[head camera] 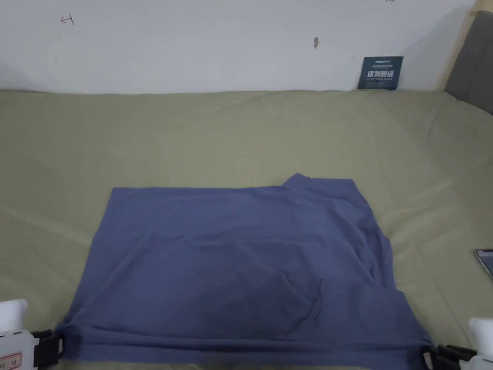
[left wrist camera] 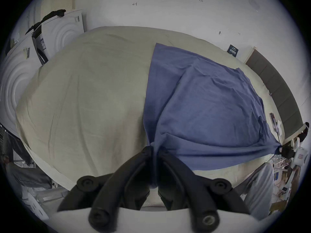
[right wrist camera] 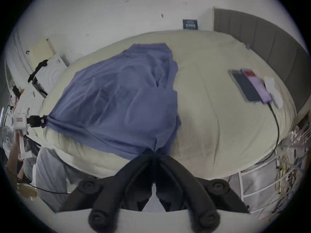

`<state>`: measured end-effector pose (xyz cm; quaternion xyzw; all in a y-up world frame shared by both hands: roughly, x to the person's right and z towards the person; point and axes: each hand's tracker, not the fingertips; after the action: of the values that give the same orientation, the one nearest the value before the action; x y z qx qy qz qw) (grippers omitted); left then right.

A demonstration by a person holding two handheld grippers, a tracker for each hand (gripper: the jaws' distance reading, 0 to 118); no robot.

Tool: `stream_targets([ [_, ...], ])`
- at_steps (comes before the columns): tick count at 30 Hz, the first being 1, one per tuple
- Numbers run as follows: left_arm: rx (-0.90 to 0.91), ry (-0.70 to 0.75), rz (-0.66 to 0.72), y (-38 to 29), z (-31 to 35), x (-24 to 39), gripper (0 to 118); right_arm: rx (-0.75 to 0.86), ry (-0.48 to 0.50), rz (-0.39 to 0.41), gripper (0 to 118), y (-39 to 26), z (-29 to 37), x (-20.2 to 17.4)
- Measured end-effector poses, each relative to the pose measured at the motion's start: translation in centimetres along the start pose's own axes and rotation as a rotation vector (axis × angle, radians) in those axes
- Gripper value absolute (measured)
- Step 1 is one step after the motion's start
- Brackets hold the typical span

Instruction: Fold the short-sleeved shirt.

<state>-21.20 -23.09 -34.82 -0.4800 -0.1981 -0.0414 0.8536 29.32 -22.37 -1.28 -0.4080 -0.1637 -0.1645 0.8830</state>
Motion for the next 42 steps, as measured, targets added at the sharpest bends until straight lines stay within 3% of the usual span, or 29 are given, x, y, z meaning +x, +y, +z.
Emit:
stream_targets([
  [8, 0.06, -0.036, -0.04, 7.2, 0.3, 0.6, 5, 0.092, -0.003, 0.065, 3, 10.8, -1.3, -0.4],
  [15, 0.02, -0.07, -0.017, 14.5, -4.8, 1.2, 5, 0.025, -0.022, 0.078, 4, 19.1, -8.3, -0.7],
  [23, -0.051, -0.077, 0.0, 17.4, -11.0, 1.8, 5, -0.075, -0.018, -0.009, 6, 21.5, -15.3, 1.1],
  [24, -0.049, -0.083, -0.002, 17.3, -11.2, 1.8, 12, -0.081, 0.003, -0.041, 12, 21.4, -15.5, 1.4],
  [26, -0.008, -0.076, 0.005, 16.8, -11.0, 1.8, 87, -0.067, 0.011, -0.074, 72, 20.9, -15.0, 1.6],
  [27, 0.013, -0.086, 0.013, 16.4, -10.9, 1.6, 117, -0.063, 0.015, -0.076, 93, 20.5, -14.6, 1.5],
  [28, 0.021, -0.082, 0.028, 15.9, -10.6, 1.4, 118, -0.064, 0.025, -0.074, 100, 20.0, -14.0, 1.5],
  [30, 0.033, -0.112, 0.059, 15.0, -9.7, 0.8, 118, -0.052, 0.036, -0.065, 101, 18.6, -12.4, 1.1],
  [33, 0.066, -0.07, 0.049, 13.3, -7.5, 0.4, 116, -0.009, 0.006, -0.025, 99, 16.1, -10.2, 0.1],
  [34, 0.086, -0.054, 0.038, 12.6, -6.7, 0.4, 110, 0.03, 0.01, -0.031, 96, 15.1, -9.3, -0.1],
  [35, 0.109, -0.023, 0.035, 11.9, -5.8, 0.4, 95, 0.042, 0.007, -0.022, 80, 14.3, -8.5, -0.5],
  [36, 0.116, -0.026, 0.031, 11.1, -5.4, 0.4, 62, 0.066, -0.024, 0.004, 42, 13.4, -8.0, -1.1],
  [37, 0.115, -0.023, 0.021, 10.3, -4.7, 0.4, 2, 0.102, -0.06, 0.003, 1, 12.4, -7.6, -1.3],
  [40, 0.081, -0.013, -0.003, 9.3, -5.2, 0.4, 0, 0.068, 0.003, -0.012, 1, 9.0, -7.4, -1.6],
  [42, 0.071, -0.029, 0.0, 9.2, -6.1, -0.1, 0, 0.058, -0.006, 0.005, 1, 8.8, -7.4, -1.9],
])
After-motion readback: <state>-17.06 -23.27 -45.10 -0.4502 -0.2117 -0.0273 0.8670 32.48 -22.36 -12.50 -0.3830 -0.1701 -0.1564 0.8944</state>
